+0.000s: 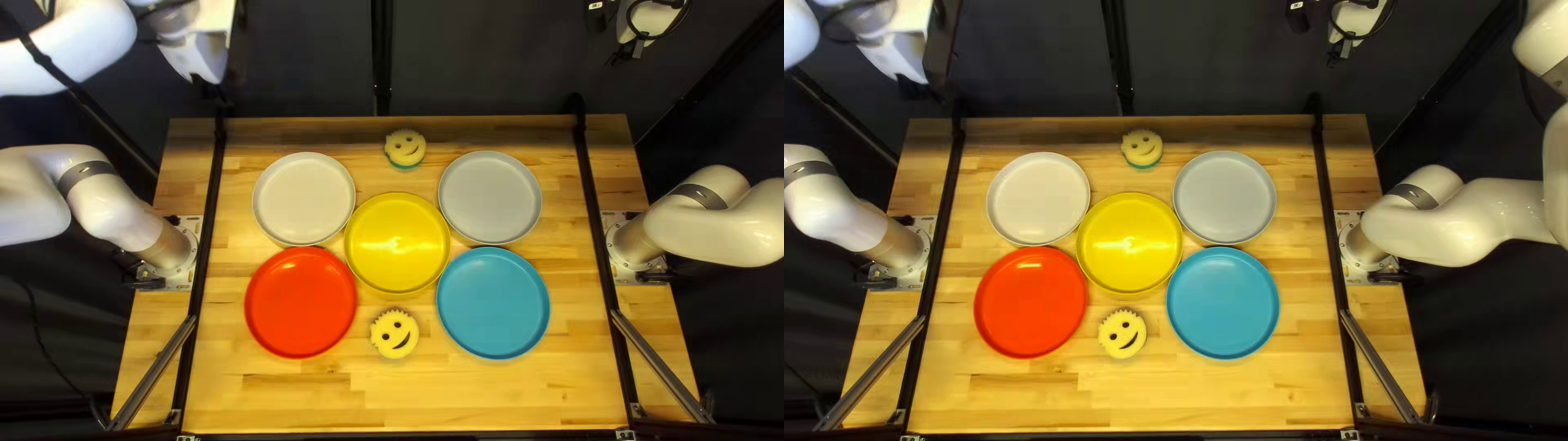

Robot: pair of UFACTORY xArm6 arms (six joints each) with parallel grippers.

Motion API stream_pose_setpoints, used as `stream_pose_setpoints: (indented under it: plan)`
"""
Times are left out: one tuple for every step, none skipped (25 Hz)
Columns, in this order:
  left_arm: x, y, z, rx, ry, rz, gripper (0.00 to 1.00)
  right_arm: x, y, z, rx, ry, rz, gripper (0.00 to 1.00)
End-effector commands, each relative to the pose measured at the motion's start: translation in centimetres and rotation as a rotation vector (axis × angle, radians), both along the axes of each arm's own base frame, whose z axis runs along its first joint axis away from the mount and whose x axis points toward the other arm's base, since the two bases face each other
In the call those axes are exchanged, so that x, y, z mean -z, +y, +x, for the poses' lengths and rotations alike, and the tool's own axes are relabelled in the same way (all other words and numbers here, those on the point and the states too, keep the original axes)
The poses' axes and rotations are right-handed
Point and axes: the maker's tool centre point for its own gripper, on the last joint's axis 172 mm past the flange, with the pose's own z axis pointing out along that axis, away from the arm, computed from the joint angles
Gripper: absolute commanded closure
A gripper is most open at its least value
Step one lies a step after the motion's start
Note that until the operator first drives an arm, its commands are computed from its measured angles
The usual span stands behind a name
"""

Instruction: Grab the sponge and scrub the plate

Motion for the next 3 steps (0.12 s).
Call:
stream_pose_setpoints:
  plan:
    - [-0.01, -0.01, -0.03, -0.002, 0.001, 0.0, 0.0, 0.0, 0.0, 0.0, 0.0, 0.0, 0.0, 0.0]
    - [-0.01, -0.01, -0.03, -0.002, 0.001, 0.0, 0.0, 0.0, 0.0, 0.0, 0.0, 0.0, 0.0, 0.0]
    - [-0.01, -0.01, -0.03, -0.002, 0.001, 0.0, 0.0, 0.0, 0.0, 0.0, 0.0, 0.0, 0.0, 0.0]
